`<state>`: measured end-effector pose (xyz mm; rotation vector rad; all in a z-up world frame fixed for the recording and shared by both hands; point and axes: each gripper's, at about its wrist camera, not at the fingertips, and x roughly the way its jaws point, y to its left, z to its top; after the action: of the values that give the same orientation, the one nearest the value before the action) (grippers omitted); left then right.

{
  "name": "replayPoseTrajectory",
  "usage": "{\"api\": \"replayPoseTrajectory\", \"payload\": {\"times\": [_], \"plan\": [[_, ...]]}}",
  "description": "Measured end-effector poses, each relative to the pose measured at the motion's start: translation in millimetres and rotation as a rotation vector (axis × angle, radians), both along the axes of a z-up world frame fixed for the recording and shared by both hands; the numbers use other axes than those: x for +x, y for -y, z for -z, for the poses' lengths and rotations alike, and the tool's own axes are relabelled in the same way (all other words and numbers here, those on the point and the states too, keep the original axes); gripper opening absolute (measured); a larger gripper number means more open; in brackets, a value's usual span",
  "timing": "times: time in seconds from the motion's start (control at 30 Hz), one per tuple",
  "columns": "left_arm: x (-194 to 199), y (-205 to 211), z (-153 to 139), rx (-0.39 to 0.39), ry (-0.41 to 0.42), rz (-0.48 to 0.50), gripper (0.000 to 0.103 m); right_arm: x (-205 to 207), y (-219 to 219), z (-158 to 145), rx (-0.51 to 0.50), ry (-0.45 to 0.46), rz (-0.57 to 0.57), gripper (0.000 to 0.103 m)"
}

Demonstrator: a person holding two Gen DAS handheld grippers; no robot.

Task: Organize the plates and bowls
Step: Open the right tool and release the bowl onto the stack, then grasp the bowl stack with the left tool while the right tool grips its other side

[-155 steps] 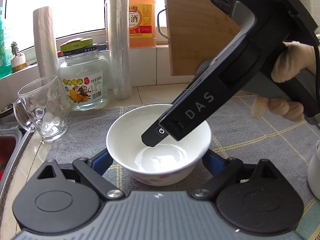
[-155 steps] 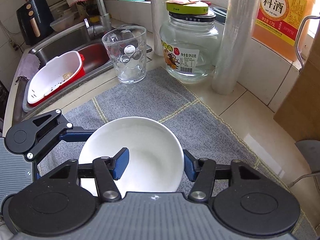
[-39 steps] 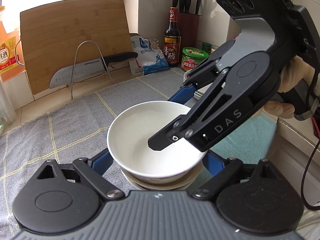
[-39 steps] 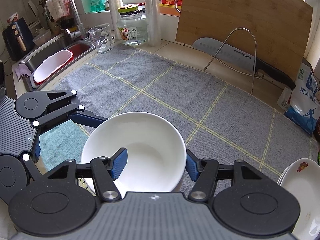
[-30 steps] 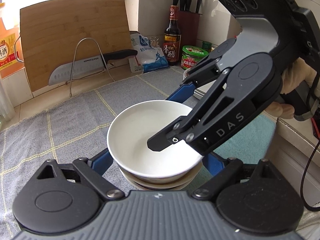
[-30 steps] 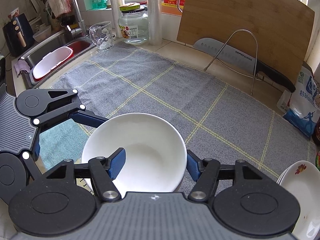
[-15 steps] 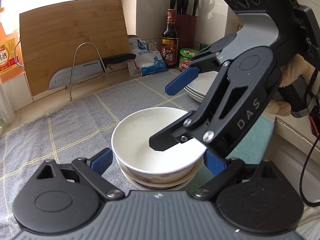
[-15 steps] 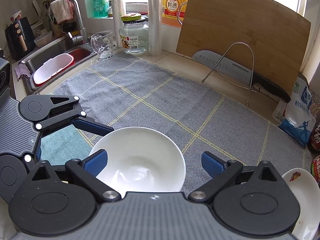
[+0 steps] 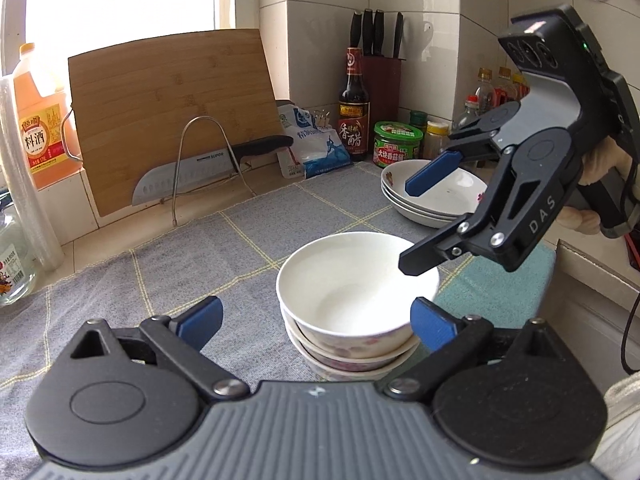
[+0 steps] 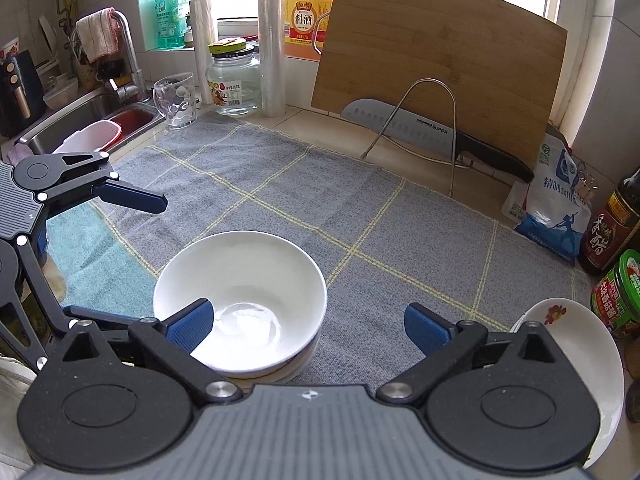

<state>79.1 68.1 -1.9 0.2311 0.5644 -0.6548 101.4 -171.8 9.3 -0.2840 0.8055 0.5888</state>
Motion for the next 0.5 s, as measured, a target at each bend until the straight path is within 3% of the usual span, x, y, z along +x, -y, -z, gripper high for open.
{"api": "replayPoseTrajectory", "payload": {"times": [0.2,0.5], "plan": [[0,-25,-16,-0.052,0.085,0.032,0.103,-21,1,-10,-0.001,0.064,0.007,0.103],[13,-39,11,0.002,-0.087,0.157,0.103,-57,-18,8,-0.061,0.089,0.02,0.103]]}}
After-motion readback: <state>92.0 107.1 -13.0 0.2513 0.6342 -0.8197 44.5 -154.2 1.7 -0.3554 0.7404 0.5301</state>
